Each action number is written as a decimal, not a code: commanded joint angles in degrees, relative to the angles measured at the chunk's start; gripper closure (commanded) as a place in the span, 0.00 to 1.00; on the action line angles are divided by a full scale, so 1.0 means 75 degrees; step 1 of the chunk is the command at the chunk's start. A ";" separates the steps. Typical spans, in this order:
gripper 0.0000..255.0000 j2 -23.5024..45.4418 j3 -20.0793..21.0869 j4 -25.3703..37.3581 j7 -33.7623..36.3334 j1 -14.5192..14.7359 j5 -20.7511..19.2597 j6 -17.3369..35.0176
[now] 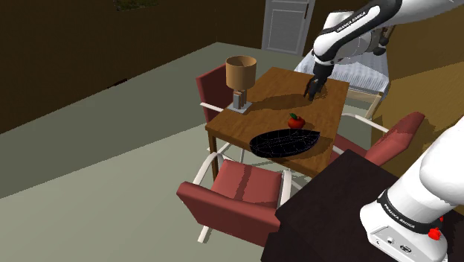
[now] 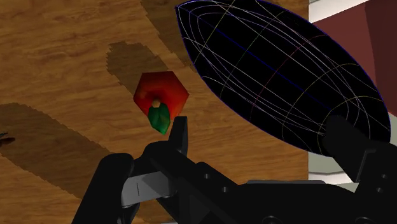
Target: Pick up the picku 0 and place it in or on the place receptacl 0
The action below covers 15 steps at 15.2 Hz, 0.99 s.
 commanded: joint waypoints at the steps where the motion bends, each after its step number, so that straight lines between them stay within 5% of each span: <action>1: 0.00 0.0660 -0.0068 0.0318 -0.0408 -0.0056 0.0381 0.0285; 8: 0.00 0.2886 0.0202 0.1732 -0.1669 -0.0642 0.1676 0.0843; 15: 0.00 0.5030 0.0722 0.3656 -0.2395 -0.1444 0.2399 0.0906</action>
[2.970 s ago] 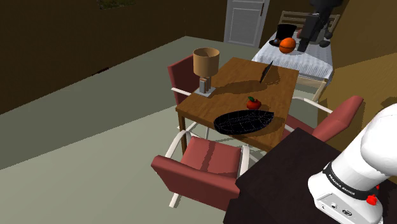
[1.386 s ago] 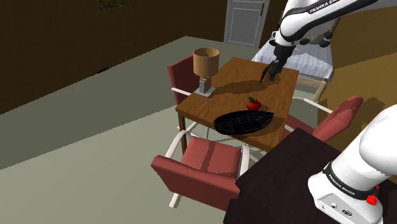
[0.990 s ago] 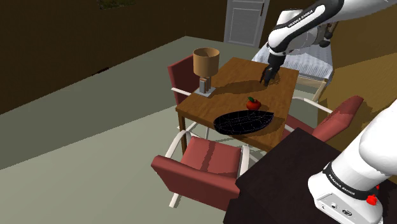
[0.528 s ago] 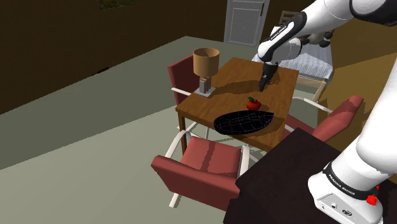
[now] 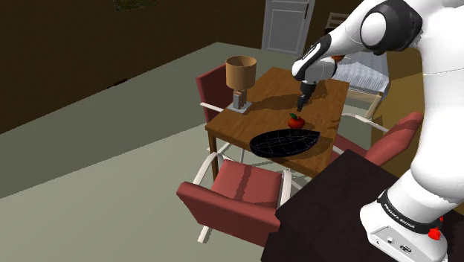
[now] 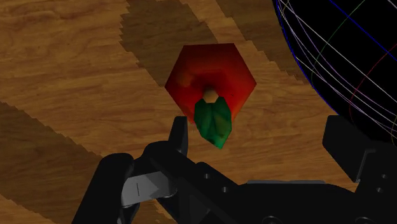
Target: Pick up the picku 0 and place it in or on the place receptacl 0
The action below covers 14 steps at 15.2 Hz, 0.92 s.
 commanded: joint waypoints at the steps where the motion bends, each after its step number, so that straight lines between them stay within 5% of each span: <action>1: 0.00 0.0733 0.0165 0.0731 -0.0147 -0.0238 0.0169 -0.0033; 3: 0.00 0.1289 0.0275 0.1337 -0.0235 -0.0426 0.0247 -0.0105; 14: 0.00 0.1918 0.0442 0.1566 -0.0315 -0.0553 0.0390 0.0300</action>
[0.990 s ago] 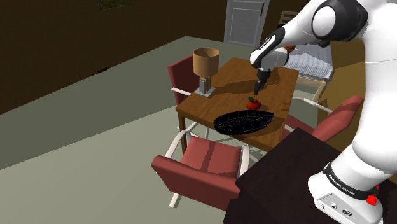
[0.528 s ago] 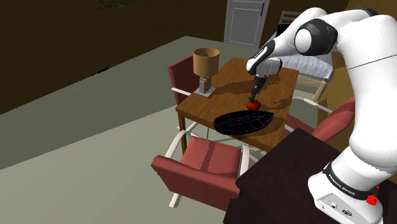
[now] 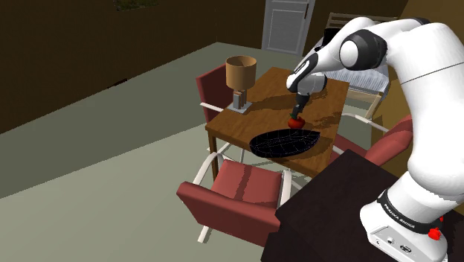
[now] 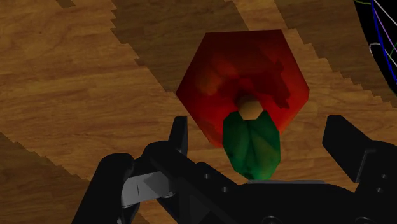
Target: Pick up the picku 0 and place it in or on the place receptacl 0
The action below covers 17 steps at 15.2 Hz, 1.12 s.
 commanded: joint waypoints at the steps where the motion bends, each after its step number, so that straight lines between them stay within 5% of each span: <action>1: 0.00 0.0010 0.0002 0.0007 -0.0003 -0.0004 0.0002 0.0005; 4: 0.00 0.0009 0.0002 0.0007 -0.0002 -0.0004 0.0002 0.0005; 5: 1.00 0.0009 0.0002 0.0007 -0.0002 -0.0004 0.0002 0.0005; 17: 1.00 -0.0242 -0.0063 -0.0091 0.0027 0.0045 -0.0052 -0.0151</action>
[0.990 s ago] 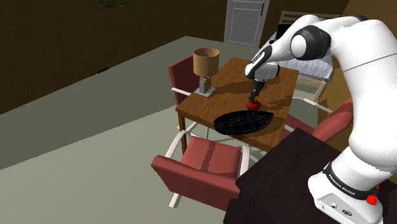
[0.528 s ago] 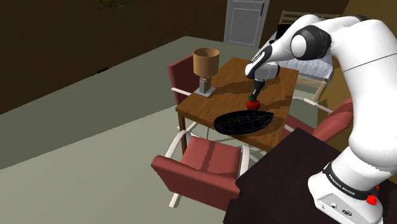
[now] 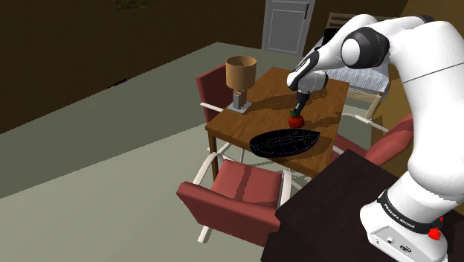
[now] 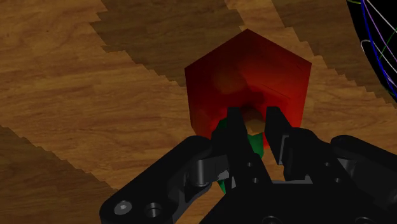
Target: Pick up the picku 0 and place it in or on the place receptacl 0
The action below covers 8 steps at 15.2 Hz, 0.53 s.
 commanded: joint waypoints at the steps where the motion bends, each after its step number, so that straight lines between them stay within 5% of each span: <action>1: 1.00 -0.0156 -0.0039 -0.0068 0.0015 0.0029 -0.0033 -0.0087; 8: 1.00 -0.0711 -0.0190 -0.0223 0.0098 0.0140 -0.0177 -0.0488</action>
